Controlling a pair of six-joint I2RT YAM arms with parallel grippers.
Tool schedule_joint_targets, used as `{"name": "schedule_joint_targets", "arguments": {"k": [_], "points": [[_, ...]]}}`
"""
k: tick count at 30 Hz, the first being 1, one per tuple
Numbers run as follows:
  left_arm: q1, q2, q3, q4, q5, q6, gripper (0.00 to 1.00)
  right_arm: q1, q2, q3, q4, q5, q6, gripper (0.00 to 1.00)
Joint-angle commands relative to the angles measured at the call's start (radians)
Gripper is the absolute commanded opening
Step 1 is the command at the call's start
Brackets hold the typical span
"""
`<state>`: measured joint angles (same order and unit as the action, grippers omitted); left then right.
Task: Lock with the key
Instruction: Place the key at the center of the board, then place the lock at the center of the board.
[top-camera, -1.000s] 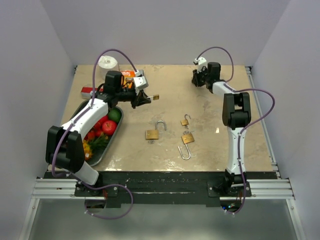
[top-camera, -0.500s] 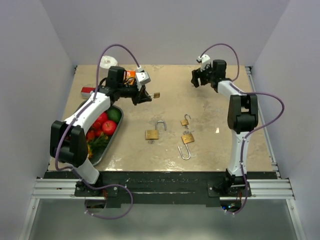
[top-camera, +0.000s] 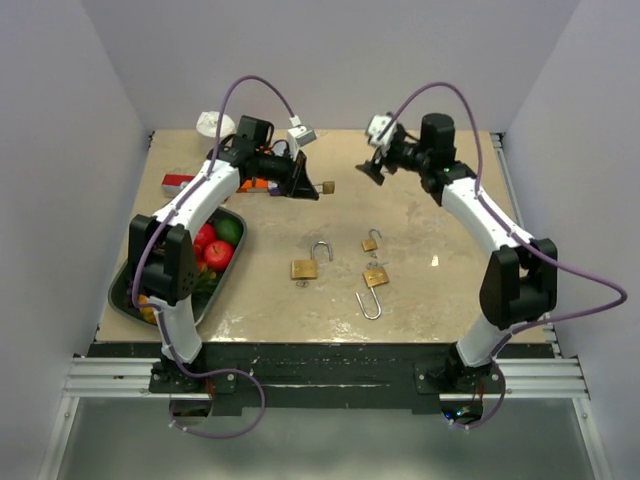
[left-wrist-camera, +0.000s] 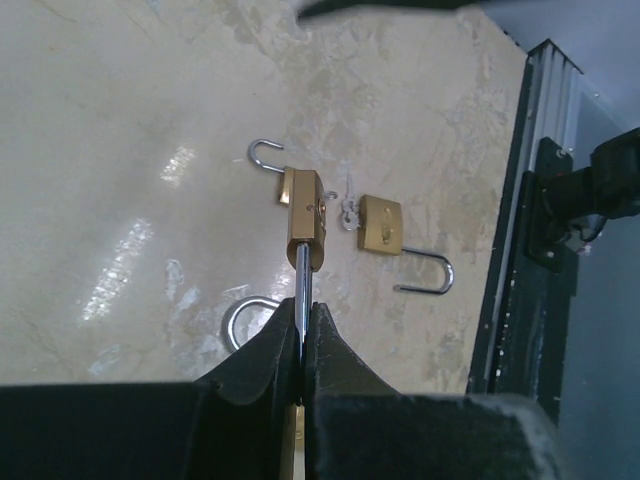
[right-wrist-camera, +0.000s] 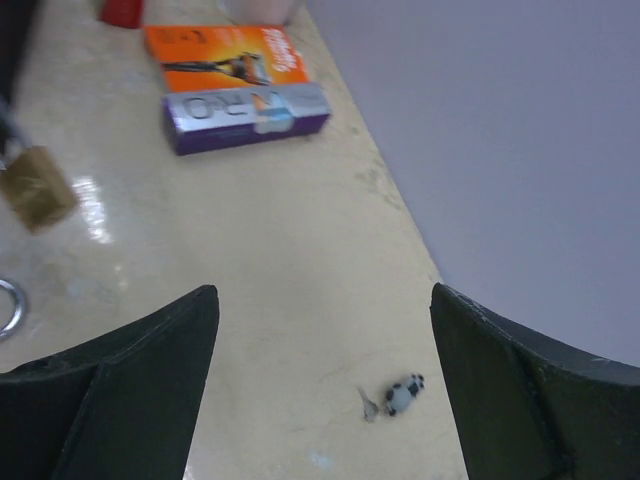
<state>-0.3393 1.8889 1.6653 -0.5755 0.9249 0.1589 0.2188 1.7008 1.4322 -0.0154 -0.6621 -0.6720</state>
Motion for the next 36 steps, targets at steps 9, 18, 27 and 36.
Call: {"name": "schedule_joint_targets", "arguments": {"k": [9, 18, 27, 36], "points": [[-0.033, -0.054, -0.047, 0.085, 0.135, -0.277, 0.0, 0.209, -0.182, -0.276, 0.009, -0.088, -0.449, 0.77], [-0.038, -0.063, -0.056, 0.08, 0.115, -0.277, 0.0, 0.228, -0.193, -0.305, 0.08, -0.085, -0.468, 0.53], [-0.049, -0.053, -0.049, 0.082, 0.101, -0.277, 0.0, 0.234, -0.185, -0.294, 0.057, -0.091, -0.472, 0.44], [-0.052, -0.056, -0.044, 0.071, 0.103, -0.243, 0.2, 0.234, -0.175, -0.276, 0.071, -0.051, -0.427, 0.0]]}}
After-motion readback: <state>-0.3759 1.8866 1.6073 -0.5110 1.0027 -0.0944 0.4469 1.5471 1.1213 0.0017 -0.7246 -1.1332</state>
